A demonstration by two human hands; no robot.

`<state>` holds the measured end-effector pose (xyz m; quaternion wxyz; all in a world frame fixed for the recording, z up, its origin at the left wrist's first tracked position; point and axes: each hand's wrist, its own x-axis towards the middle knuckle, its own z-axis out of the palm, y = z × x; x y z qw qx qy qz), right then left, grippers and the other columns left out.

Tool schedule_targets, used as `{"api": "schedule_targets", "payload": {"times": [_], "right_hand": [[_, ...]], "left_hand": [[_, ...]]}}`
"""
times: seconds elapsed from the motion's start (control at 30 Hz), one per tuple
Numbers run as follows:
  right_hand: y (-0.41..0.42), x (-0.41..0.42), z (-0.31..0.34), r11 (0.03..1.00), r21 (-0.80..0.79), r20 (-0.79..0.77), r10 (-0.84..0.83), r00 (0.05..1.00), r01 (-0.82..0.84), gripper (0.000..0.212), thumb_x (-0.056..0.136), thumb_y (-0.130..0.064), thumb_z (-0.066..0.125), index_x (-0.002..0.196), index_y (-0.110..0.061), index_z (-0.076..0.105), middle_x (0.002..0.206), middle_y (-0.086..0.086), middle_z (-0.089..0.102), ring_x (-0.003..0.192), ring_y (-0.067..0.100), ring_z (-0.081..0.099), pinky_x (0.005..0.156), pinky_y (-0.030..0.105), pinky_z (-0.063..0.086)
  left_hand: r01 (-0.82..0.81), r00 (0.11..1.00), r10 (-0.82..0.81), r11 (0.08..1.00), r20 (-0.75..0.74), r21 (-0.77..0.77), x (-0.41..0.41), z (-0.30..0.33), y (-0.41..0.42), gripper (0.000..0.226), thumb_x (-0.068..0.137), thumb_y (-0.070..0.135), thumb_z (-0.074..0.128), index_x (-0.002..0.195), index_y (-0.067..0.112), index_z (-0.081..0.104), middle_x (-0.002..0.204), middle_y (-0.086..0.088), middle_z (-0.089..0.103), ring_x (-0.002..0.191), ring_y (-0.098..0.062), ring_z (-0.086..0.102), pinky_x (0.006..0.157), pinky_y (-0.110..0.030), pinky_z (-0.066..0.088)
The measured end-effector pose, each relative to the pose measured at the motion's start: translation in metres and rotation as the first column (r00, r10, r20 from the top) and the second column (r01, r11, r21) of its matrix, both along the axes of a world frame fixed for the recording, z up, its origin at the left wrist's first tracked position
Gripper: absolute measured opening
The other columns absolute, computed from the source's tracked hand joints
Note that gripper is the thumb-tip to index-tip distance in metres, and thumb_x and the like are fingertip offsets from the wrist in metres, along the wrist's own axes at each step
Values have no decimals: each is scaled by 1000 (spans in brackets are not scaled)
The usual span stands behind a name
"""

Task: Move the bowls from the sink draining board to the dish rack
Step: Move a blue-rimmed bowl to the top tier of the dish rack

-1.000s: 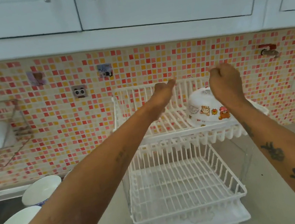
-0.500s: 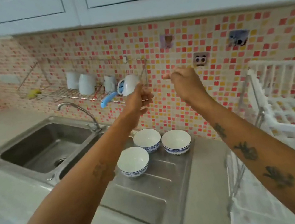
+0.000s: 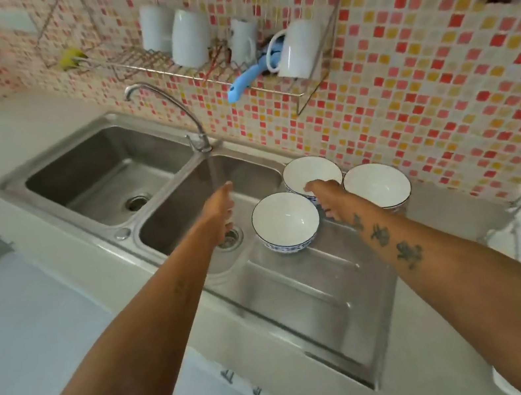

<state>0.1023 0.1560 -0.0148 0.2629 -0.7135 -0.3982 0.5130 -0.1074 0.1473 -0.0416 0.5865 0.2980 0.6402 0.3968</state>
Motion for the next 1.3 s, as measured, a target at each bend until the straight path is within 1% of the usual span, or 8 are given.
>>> {"api": "schedule_targets", "payload": {"times": [0.17,0.4,0.5,0.7,0.97,1.1,1.23,1.3], "right_hand": [[14,4,-54,990,-133,-89,-62,994,50,35,85,-13,54,119,-14,49,127,6,52,125,29,48,103,42,40],[20,-1,-86,969,-229,-164,-134,977,95,26,87,-3,46,110,-13,49,104,14,54,95,32,54,80,50,53],[21,1,-93,960,-243,-168,-183,969,139,38,90,4,36,120,-15,50,90,10,53,91,31,53,92,55,49],[25,-1,-98,965,-225,-179,-180,967,138,46,92,4,33,130,-15,49,101,10,56,92,30,53,79,51,49],[19,-1,-89,962,-219,-209,-211,955,164,40,90,6,32,117,-16,51,96,11,54,77,26,52,80,51,47],[13,6,-64,972,-131,-184,-218,959,195,52,89,1,29,135,-17,46,126,4,54,108,28,55,99,50,45],[-7,23,0,973,23,-192,-221,956,229,51,90,4,28,134,-16,45,117,10,52,90,28,55,61,38,51],[-20,35,37,963,130,-176,-212,961,236,50,89,4,30,133,-14,46,113,10,54,92,30,54,67,41,53]], "left_hand": [[16,1000,-13,991,23,-131,18,-48,16,12,87,27,54,77,21,50,78,2,43,64,-12,36,60,-25,30],[24,999,-18,989,43,-146,42,-86,26,53,79,8,56,131,11,43,111,-17,55,76,-23,50,63,-27,38],[9,1000,-6,992,24,-126,46,-94,26,51,84,-5,39,133,8,44,113,-16,54,82,-25,53,62,-27,41],[5,1000,-2,994,26,-111,51,-99,28,55,88,-10,27,137,5,43,131,-19,55,100,-30,53,62,-28,46],[-45,990,58,994,126,-99,54,-87,24,54,87,-17,24,135,-6,44,137,-27,52,115,-42,55,86,-40,44],[-46,980,56,997,191,-58,60,-62,18,56,85,-17,25,133,-3,49,130,-21,56,103,-34,53,81,-40,48],[-31,934,29,1000,356,-1,74,-3,3,51,86,-5,33,135,2,46,141,-22,51,112,-37,51,101,-48,44],[13,887,-48,997,460,80,82,38,-8,52,87,5,31,136,6,46,141,-21,51,120,-38,51,104,-50,42]]}}
